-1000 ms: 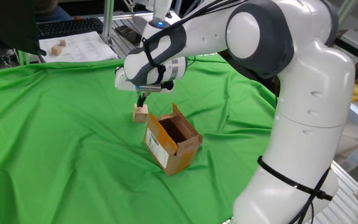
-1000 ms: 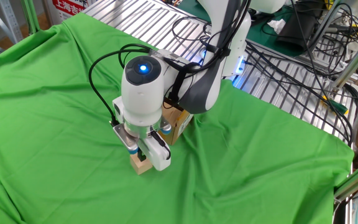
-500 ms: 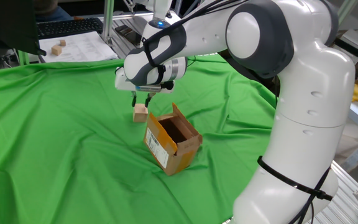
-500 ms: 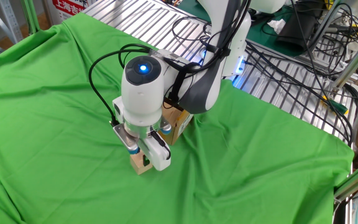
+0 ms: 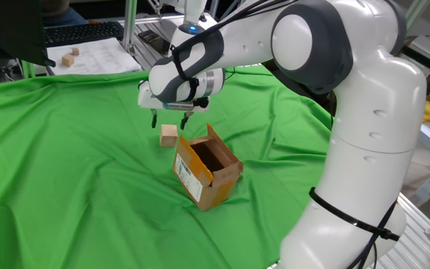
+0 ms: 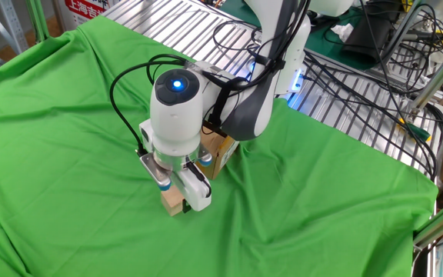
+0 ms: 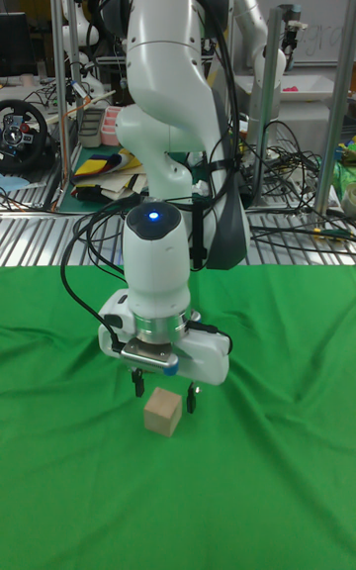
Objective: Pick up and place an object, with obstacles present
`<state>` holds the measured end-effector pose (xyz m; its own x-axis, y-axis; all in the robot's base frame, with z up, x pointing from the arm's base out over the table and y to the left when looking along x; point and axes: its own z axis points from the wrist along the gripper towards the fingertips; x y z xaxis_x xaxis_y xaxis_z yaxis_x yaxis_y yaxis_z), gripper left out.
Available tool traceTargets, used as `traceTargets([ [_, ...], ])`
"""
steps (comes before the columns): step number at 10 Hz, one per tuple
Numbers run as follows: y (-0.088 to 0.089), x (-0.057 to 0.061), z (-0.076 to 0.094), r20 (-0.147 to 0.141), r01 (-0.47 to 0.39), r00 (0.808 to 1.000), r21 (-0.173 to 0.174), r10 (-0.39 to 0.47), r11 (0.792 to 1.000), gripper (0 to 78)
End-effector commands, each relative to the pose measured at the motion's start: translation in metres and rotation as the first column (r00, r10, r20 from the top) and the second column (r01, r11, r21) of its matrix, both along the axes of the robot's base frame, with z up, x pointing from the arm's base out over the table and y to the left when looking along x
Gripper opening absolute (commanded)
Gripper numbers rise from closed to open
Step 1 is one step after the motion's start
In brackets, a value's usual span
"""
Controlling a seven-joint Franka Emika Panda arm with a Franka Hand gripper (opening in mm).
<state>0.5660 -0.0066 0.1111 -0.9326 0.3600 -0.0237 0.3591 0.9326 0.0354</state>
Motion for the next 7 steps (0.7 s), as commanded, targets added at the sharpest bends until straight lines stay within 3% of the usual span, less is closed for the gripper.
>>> traceTargets([
  [1, -0.001, 0.001, 0.001, 0.004, 0.000, 1.000, 0.001, 0.000, 1.000, 77.4],
  [2, 0.002, 0.004, -0.009, 0.005, 0.015, 1.000, 0.000, -0.015, 1.000, 77.4],
  [7, 0.003, 0.004, -0.013, 0.006, 0.015, 1.000, -0.001, -0.015, 1.000, 77.4],
])
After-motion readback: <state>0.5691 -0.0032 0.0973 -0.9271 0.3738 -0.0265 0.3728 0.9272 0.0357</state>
